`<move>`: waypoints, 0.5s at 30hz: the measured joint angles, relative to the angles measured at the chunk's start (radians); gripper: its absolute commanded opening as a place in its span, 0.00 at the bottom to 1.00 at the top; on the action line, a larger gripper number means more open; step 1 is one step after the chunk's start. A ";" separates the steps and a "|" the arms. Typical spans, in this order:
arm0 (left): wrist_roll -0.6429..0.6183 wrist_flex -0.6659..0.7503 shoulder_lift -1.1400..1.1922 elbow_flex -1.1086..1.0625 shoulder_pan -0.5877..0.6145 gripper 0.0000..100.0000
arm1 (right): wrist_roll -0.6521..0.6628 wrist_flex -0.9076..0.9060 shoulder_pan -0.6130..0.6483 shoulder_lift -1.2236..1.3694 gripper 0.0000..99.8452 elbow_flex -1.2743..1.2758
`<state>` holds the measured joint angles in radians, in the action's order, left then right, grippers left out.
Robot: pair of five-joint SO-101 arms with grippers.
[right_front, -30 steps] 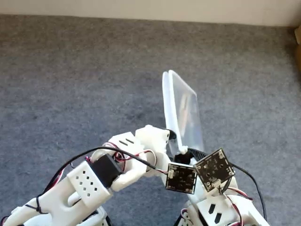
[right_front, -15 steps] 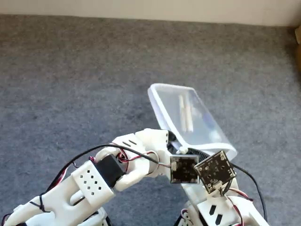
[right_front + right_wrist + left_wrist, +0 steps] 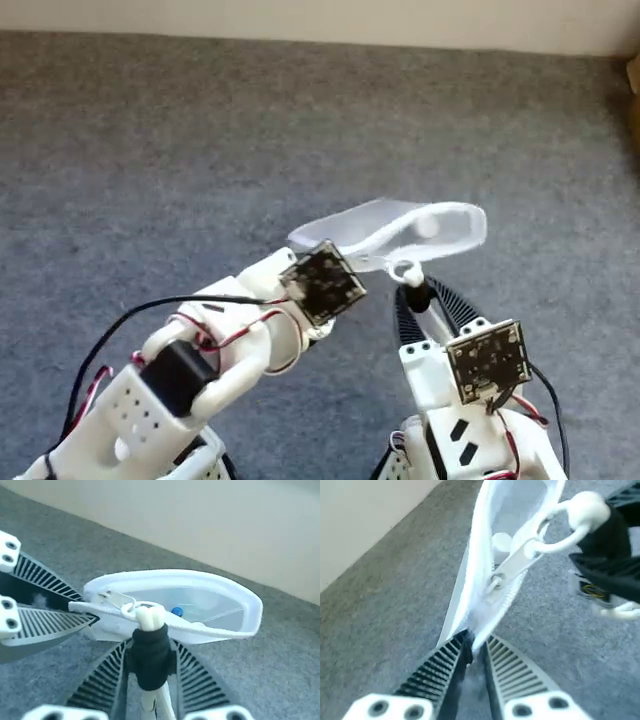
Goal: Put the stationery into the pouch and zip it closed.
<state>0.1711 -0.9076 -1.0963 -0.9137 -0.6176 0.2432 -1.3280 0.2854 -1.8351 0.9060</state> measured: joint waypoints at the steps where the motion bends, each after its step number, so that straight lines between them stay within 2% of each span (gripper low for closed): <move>1: -0.015 -0.015 -0.017 0.000 0.005 0.01 | 0.000 0.014 0.000 0.000 0.00 0.000; 9: -0.052 -0.100 -0.144 0.000 0.041 0.01 | 0.002 0.101 0.000 0.002 0.00 0.000; 15: -0.051 -0.160 -0.219 0.002 0.041 0.01 | 0.005 0.180 -0.087 0.000 0.00 0.031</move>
<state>0.1204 -1.0671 -1.3157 -0.9122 -0.5762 0.2478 -1.1485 0.1979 -1.8351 0.9367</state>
